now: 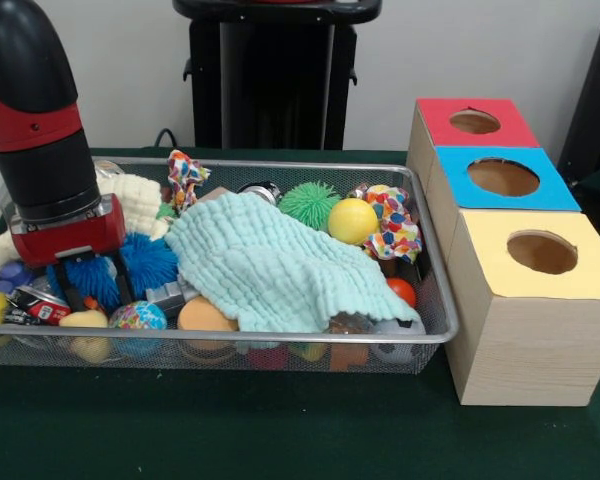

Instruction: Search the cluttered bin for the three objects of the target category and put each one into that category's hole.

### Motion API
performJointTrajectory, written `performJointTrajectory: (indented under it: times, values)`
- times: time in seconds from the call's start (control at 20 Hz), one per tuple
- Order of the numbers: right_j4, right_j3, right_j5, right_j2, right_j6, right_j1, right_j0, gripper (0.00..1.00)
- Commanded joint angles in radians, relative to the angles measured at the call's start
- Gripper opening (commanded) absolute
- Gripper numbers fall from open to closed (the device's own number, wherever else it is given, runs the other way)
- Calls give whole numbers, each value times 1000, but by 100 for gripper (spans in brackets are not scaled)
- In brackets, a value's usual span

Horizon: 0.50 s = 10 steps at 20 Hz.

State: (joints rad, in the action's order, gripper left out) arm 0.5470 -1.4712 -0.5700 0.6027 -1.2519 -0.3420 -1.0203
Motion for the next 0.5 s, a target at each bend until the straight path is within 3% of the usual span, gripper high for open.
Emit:
performJointTrajectory:
  times: [0.05, 0.5]
  values:
    - [70, 11, 113, -35, -23, 59, 17, 100]
    - [91, -60, 174, -38, -54, -4, 15, 100]
